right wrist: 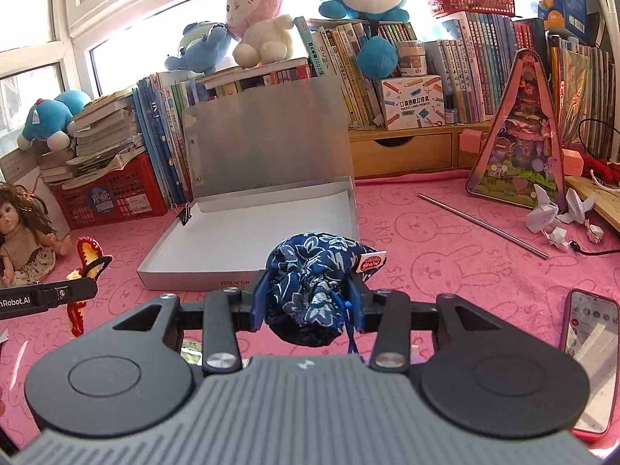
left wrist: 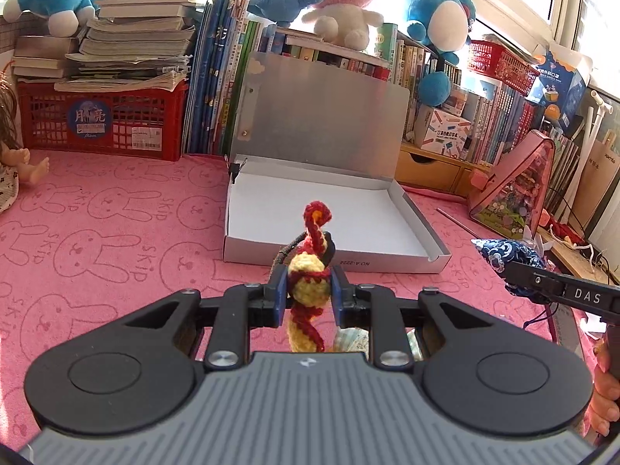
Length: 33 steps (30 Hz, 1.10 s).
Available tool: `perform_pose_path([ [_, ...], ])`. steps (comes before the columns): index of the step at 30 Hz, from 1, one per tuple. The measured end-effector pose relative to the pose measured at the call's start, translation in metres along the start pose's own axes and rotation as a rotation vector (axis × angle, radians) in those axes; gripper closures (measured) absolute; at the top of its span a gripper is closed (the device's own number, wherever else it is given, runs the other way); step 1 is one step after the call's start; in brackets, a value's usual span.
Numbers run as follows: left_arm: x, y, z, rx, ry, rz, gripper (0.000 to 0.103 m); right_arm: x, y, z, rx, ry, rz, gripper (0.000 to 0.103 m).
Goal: Organize objects
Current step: 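Lift the knitted snake with the left tool while the right tool lifts the blue pouch, then lower both held toys into the white box and open both tools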
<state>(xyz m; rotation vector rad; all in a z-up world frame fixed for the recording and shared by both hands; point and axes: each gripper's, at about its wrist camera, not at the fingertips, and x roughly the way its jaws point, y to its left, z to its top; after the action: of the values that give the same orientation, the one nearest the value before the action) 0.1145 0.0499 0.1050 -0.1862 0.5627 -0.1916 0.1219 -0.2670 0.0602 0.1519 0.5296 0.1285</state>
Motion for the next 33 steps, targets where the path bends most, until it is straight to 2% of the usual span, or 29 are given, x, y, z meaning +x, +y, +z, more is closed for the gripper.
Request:
perform_pose_path([
  [7,0.032,0.004,0.031,-0.025,0.033,-0.002,0.076,0.025,0.003,0.024,0.003,0.038,0.035,0.058],
  [13,0.062,0.009,0.057,-0.068,0.054,-0.032,0.076,0.051,0.003,0.039,-0.001,0.059,0.040,0.058],
  [18,0.092,0.009,0.074,-0.089,0.087,-0.016,0.076,0.075,0.000,0.052,0.014,0.067,0.064,0.058],
  [25,0.140,0.007,0.087,-0.091,0.112,0.018,0.076,0.121,-0.010,0.071,0.091,0.085,0.126,0.058],
  [33,0.202,0.000,0.097,-0.117,0.134,0.038,0.076,0.179,-0.022,0.084,0.204,0.132,0.103,0.058],
])
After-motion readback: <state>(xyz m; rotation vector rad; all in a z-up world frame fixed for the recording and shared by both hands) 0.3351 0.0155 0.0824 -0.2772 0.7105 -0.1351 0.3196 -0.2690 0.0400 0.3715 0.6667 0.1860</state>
